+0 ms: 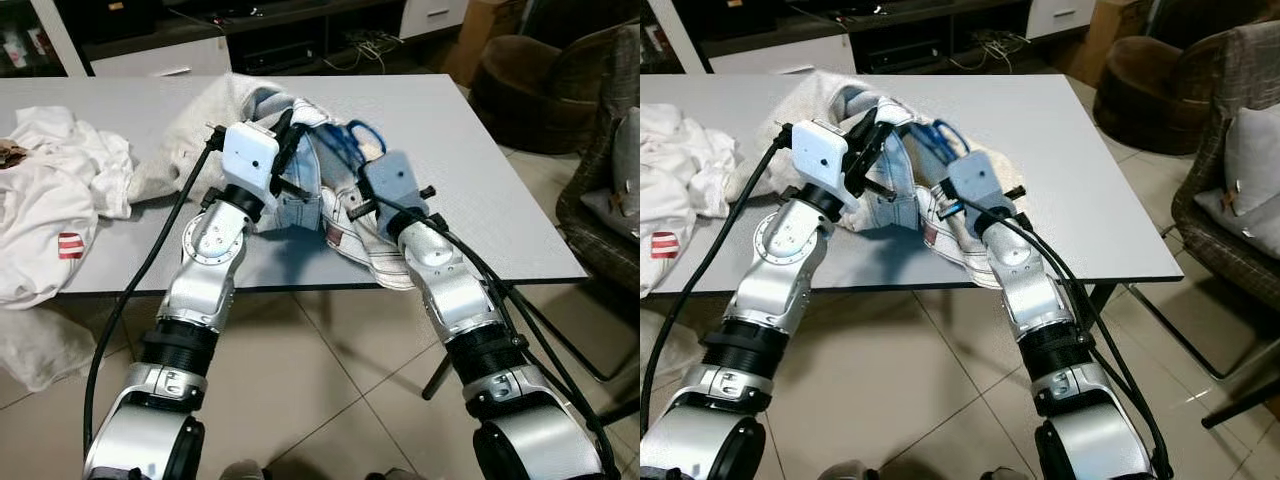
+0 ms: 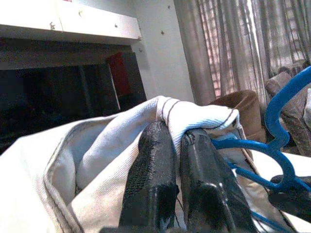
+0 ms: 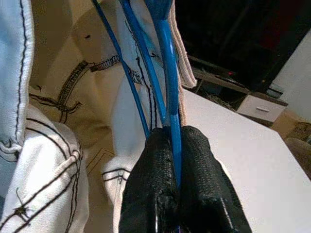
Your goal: Hang hanger
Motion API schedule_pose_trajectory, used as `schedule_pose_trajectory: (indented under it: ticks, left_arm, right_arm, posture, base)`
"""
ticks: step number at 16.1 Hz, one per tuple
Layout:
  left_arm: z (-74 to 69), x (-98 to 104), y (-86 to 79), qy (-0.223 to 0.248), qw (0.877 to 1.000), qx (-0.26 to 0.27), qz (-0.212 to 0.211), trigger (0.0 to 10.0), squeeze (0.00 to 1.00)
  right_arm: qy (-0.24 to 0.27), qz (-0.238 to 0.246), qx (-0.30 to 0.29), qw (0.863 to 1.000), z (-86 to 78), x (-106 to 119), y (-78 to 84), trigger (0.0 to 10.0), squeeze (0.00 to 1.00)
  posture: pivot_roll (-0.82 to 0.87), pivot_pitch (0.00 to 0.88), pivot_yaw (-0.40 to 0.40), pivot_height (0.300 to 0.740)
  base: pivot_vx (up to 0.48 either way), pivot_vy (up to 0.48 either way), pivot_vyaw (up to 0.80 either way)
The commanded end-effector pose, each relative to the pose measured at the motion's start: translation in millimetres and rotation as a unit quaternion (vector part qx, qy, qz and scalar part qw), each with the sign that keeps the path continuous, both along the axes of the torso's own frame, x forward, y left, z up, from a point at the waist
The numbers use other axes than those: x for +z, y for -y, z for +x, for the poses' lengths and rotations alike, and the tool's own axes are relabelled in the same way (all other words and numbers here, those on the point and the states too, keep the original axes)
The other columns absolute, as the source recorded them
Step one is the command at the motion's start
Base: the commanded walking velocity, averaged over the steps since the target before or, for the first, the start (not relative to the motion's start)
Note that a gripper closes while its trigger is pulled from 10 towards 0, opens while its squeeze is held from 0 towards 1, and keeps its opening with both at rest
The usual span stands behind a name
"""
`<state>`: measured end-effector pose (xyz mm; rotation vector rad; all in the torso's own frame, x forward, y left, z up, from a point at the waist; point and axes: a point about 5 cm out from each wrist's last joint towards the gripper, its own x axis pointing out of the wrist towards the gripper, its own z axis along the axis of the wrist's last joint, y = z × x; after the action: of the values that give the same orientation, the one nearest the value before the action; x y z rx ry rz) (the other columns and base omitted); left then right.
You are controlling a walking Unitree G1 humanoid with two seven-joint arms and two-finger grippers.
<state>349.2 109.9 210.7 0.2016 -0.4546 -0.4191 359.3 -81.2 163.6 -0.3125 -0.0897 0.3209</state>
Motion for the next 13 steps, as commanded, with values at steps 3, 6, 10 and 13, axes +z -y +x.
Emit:
schedule_pose_trajectory:
  ticks: [3,6,10,13]
  left_arm:
    - [0.0,19.4,6.1,0.018,0.999,-0.019,-0.030,0.0,0.00]
    - [4.6,21.2,5.0,0.001,0.999,-0.005,-0.052,10.0,0.00]
    - [3.7,17.6,-2.7,0.026,0.999,0.022,0.008,10.0,1.00]
    - [2.3,21.7,-10.2,0.087,0.990,0.089,0.066,10.0,1.00]
  right_arm:
    - [0.035,0.052,-0.018,0.998,4.3,17.3,0.2,10.0,0.00]
    - [0.046,0.067,-0.020,0.996,5.1,21.9,-0.9,10.0,0.00]
    - [0.041,0.067,-0.027,0.997,3.2,13.3,1.7,10.0,0.00]
    - [0.032,0.063,-0.031,0.997,2.7,6.1,2.3,10.0,0.00]
  posture:
    - [0.06,0.000,-0.004,0.740]
    - [0.06,0.000,-0.004,0.740]
    - [0.06,0.000,-0.006,0.740]
    - [0.06,0.000,-0.001,0.740]
  base:
    - [0.000,0.000,0.00]
    - [0.000,0.000,0.00]
    - [0.000,0.000,0.00]
    - [0.000,0.000,0.00]
